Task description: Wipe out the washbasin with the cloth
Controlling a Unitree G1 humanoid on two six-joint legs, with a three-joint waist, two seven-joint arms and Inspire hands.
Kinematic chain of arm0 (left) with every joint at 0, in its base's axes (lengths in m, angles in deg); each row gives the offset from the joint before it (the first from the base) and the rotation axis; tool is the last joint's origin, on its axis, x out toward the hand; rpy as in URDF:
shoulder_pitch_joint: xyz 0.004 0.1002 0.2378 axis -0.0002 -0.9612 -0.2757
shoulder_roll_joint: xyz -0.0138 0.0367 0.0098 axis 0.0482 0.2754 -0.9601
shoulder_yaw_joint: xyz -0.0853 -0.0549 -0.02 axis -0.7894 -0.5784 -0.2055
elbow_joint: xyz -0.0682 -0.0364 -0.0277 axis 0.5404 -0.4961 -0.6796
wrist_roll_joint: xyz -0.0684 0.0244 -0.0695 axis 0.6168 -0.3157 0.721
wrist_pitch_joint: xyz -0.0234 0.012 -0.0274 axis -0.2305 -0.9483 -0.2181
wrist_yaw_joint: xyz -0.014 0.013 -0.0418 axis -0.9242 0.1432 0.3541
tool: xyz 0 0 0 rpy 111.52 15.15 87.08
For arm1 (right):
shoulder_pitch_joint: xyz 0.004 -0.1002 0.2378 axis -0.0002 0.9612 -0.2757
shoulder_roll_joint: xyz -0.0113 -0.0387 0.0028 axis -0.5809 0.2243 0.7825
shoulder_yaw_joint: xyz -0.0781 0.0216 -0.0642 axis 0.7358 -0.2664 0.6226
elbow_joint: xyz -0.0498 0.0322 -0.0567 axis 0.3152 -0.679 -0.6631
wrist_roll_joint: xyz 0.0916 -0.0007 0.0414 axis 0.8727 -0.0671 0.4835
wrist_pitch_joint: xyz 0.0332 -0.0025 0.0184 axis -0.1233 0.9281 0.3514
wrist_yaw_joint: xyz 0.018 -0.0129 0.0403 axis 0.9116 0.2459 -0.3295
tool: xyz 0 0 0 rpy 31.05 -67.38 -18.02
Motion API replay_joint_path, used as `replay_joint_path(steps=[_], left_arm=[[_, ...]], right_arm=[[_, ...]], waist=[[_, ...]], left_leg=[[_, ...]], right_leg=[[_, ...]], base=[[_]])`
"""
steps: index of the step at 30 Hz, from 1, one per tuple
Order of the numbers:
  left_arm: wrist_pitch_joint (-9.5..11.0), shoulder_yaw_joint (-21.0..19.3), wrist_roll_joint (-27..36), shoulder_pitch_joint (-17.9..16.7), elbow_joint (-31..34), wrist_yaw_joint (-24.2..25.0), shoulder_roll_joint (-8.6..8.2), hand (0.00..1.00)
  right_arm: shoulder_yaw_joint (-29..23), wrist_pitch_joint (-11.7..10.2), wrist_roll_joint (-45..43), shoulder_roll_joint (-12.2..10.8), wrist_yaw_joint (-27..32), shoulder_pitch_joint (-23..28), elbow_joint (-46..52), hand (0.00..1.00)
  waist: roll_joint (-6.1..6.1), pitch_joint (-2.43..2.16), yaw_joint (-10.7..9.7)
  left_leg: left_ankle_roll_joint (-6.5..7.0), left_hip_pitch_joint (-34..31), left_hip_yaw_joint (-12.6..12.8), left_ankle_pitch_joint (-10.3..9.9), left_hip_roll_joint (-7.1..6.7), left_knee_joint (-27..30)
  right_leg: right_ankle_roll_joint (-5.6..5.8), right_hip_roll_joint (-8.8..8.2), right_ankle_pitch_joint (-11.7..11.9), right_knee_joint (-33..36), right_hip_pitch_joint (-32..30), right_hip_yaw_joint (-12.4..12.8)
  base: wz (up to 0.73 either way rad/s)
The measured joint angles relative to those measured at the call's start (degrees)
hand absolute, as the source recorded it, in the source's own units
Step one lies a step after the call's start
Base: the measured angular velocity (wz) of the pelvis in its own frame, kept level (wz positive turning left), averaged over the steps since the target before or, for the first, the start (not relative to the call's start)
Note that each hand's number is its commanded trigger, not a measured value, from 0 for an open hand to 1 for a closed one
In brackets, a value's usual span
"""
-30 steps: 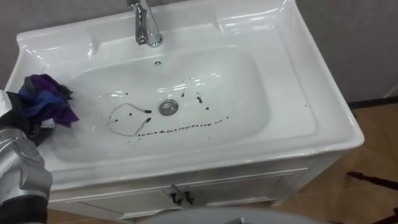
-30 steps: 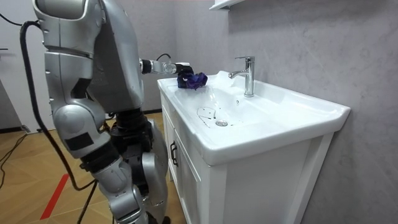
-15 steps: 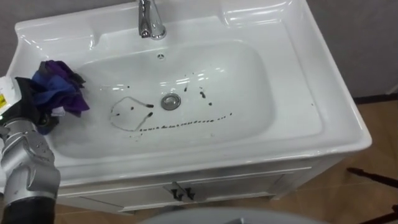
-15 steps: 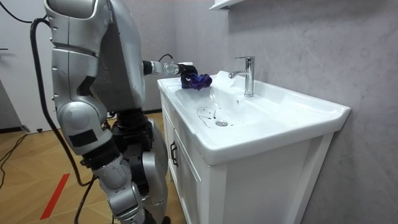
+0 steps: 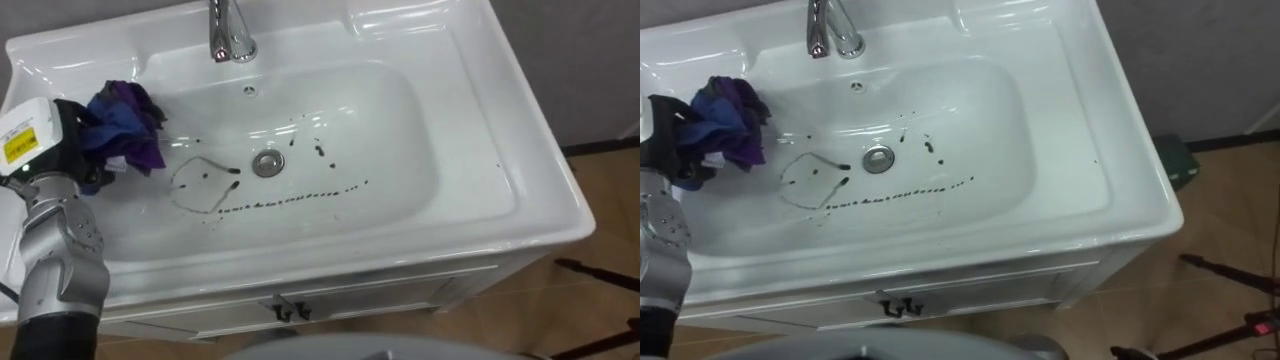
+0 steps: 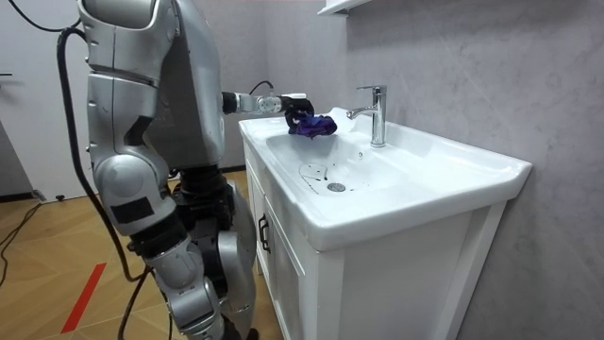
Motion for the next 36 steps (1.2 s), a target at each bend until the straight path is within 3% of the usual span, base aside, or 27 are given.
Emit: replay_joint_path(steps=[7,16,20,26,30,36], left_arm=[[0.01,0.08,-0.12,0.03,-0.01,0.09,0.01,1.00],[0.01,4.97,-0.15,-0.02,-0.02,2.98,0.01,1.00],[1.31,6.31,-0.15,-0.01,-0.48,4.41,-0.02,1.00],[1.95,9.55,-0.53,-0.03,-4.67,7.49,-0.11,1.00],[1.97,9.56,-2.87,-0.02,-5.93,9.00,-0.10,1.00],[2.15,10.16,-6.83,0.35,-11.89,10.00,-0.12,1.00]], right_arm=[[-0.04,-0.52,-0.05,-0.01,-0.74,-0.07,-0.54,0.00],[-0.20,-1.17,-0.25,0.10,-1.49,-0.91,-2.08,0.00],[-0.18,-2.10,-0.80,0.09,-1.97,-1.38,-2.66,0.00],[-0.16,-2.24,-2.57,0.09,-1.69,-3.02,-4.43,0.00],[-0.11,-2.18,-3.15,0.09,-1.23,-3.62,-4.87,0.00],[-0.14,-1.58,-4.23,0.18,-1.92,-4.50,-6.12,0.00]], waist=[[-0.16,0.09,-1.25],[0.02,0.05,-2.63],[0.22,-0.07,-3.11],[0.11,-0.02,-3.68],[-0.31,-0.12,-3.66],[-0.95,-0.19,-3.05]], left_leg=[[0.00,-0.01,-0.17,-0.01,0.06,0.01],[0.00,-0.15,-0.19,-0.01,0.07,0.01],[0.00,0.04,-0.10,0.00,0.07,-0.22],[0.00,0.84,-0.08,0.01,0.03,-1.13],[0.00,0.96,-0.07,0.00,0.02,-1.05],[0.00,1.61,1.99,0.00,0.32,-0.88]], right_leg=[[-0.04,0.02,0.04,0.06,-0.04,-0.02],[-0.06,0.08,0.06,-0.11,-0.09,-0.05],[-0.08,0.07,0.07,-0.07,-0.09,0.04],[-0.08,0.08,0.07,0.08,-0.02,0.52],[-0.09,0.08,0.08,0.09,-0.04,0.87],[-0.09,0.06,0.08,0.66,-0.13,2.46]], base=[[0.00],[0.01],[-0.01],[-0.05],[-0.06],[-0.15]])
